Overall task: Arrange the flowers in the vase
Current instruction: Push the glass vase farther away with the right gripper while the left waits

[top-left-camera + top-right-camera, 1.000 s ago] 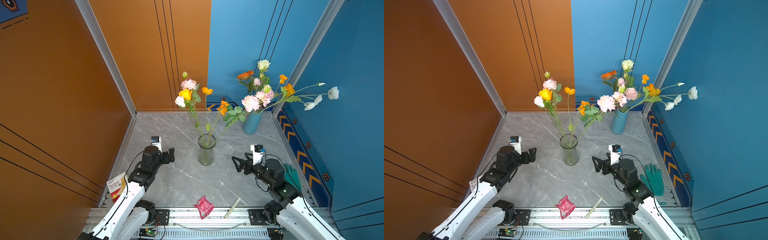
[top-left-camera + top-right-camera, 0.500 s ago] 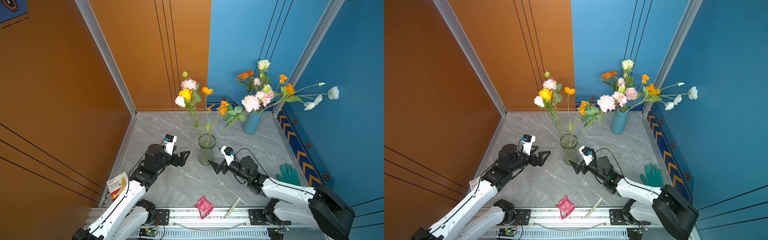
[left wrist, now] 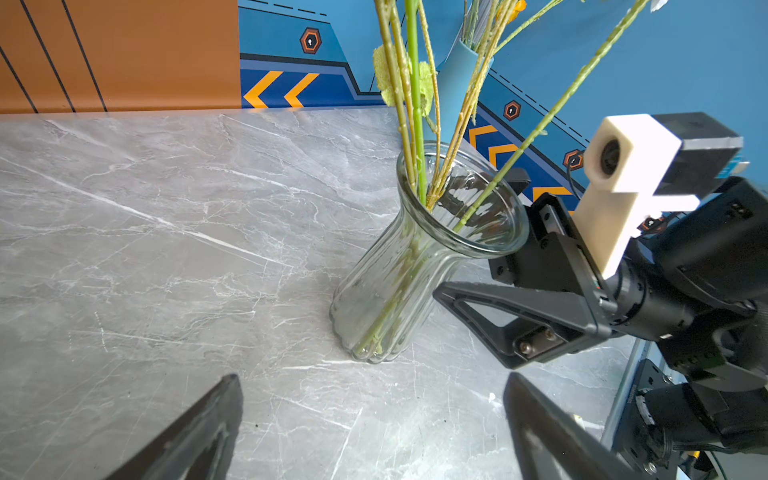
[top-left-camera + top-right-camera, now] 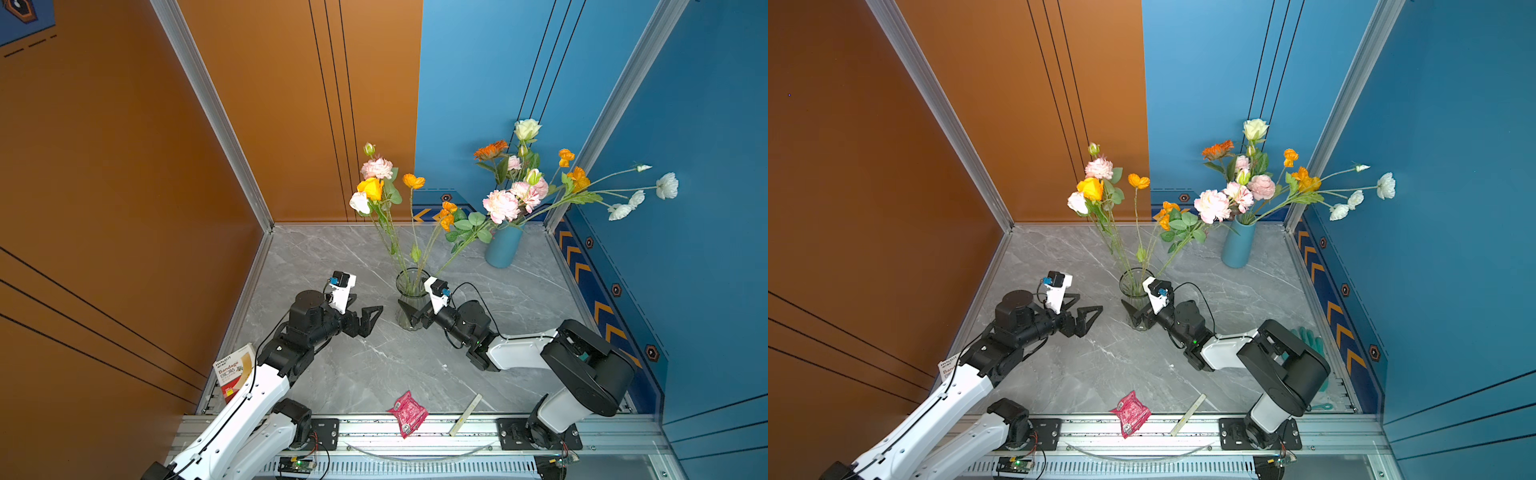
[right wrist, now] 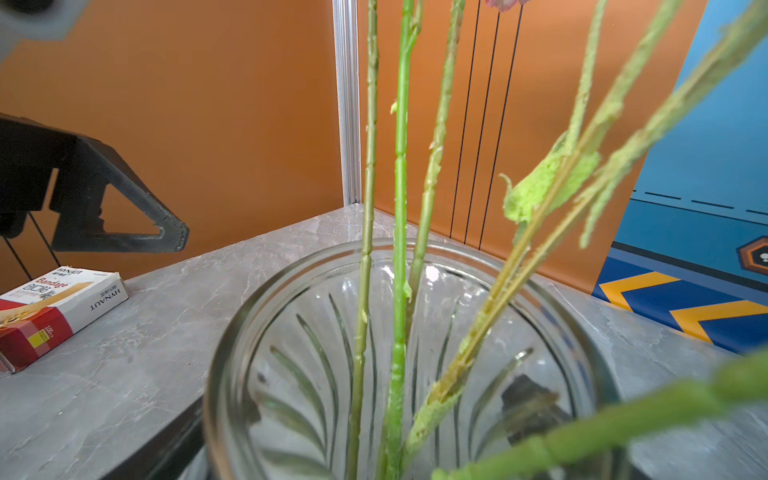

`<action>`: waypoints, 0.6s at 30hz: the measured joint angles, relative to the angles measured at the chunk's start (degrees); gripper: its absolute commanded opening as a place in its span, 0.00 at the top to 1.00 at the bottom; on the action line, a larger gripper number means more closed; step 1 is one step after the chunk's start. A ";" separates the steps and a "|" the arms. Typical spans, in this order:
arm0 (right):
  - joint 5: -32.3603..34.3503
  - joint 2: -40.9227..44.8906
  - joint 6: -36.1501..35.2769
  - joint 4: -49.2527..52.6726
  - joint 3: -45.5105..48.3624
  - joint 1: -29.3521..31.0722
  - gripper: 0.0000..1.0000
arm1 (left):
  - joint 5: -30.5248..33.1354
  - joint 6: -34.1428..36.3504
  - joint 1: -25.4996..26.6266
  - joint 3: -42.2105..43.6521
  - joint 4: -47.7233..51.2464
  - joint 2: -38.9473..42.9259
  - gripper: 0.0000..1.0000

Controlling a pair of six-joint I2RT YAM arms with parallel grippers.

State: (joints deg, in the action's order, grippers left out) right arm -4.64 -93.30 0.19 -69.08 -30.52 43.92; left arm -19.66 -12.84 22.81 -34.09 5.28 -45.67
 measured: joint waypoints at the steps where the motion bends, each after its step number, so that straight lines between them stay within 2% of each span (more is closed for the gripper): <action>1: 0.02 -0.76 0.02 -0.63 -0.26 0.00 0.03 | -0.02 0.00 0.04 -0.07 0.22 0.13 0.02; 4: 0.22 -2.97 0.26 -2.12 -1.29 0.00 0.14 | -0.13 0.00 0.11 -0.22 0.44 0.17 0.02; 7: 0.20 -3.72 0.39 -2.25 -1.88 -0.22 0.38 | -0.13 0.02 0.13 -0.24 0.55 0.17 0.02; 8: 0.04 -4.11 0.63 -1.84 -1.88 -0.22 0.42 | -0.13 0.02 0.13 -0.24 0.55 0.15 0.02; 14: -1.16 -5.01 0.66 -2.93 -1.92 -0.55 0.36 | -0.15 0.44 0.15 -1.25 1.31 -0.24 0.02; 18: -3.10 -6.60 0.72 -3.48 -3.50 -2.08 0.41 | -1.01 2.43 0.13 -6.05 4.00 -2.03 0.02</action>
State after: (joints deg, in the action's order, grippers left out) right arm -7.75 -99.90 0.91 -72.55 -34.02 41.85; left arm -20.67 -10.41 22.94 -40.14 9.28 -47.70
